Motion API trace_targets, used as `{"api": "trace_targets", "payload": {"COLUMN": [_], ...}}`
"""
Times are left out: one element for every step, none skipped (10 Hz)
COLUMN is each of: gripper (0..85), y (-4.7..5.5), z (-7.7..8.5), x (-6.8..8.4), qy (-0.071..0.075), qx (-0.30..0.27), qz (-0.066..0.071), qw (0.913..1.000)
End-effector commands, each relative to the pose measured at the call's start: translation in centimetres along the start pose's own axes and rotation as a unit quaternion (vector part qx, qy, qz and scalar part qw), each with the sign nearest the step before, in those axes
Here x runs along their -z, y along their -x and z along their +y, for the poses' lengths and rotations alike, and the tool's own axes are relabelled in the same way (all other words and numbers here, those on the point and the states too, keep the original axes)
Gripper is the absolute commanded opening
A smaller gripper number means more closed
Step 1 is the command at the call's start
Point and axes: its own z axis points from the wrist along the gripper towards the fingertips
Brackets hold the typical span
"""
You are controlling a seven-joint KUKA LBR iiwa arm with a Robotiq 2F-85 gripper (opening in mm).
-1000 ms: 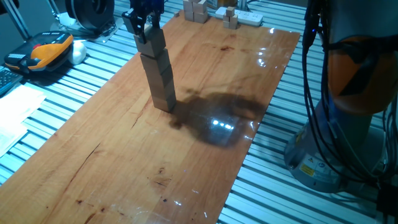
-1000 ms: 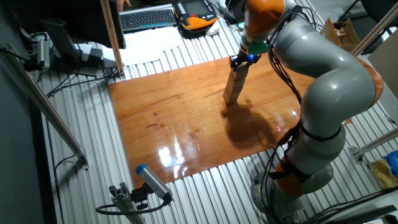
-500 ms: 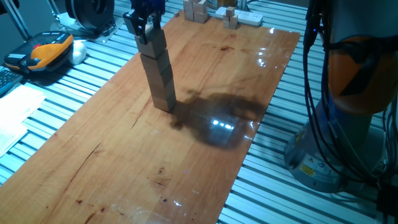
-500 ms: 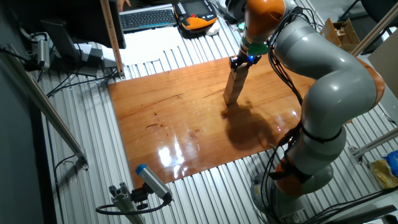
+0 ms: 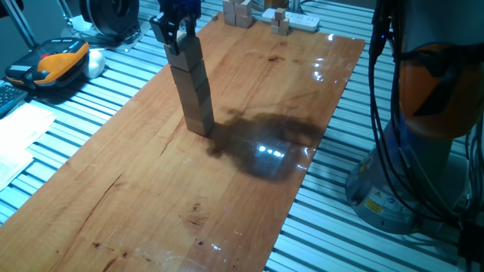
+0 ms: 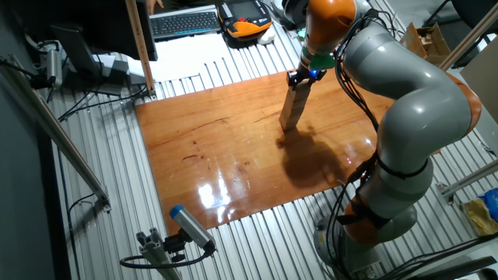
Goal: Stack the blocks in a vertical line of five
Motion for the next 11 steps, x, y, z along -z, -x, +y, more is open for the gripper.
{"api": "trace_targets", "payload": {"gripper": [0.0,0.0,0.0,0.0,0.0,0.0,0.0,0.0,0.0,0.0,0.0], "y": [0.02,0.04,0.03,0.02,-0.01,-0.01,-0.01,-0.02,-0.02,-0.06,-0.13], "z": [-0.06,-0.11,-0.09,-0.11,-0.09,-0.08,-0.1,-0.15,-0.18,-0.19,-0.16], "x": [-0.06,-0.15,-0.23,-0.27,-0.28,-0.3,-0.31,-0.33,-0.37,-0.38,-0.38], "qy": [0.001,0.002,0.001,0.002,0.002,0.002,0.001,0.001,0.001,-0.001,-0.002], "qx": [0.0,0.001,0.001,0.001,0.001,0.001,0.002,0.003,0.007,0.01,0.012], "qz": [0.001,0.001,0.0,0.0,0.0,0.0,0.0,0.0,0.001,0.0,0.0], "qw": [1.0,1.0,1.0,1.0,1.0,1.0,1.0,1.0,1.0,0.9999,0.9999]}}
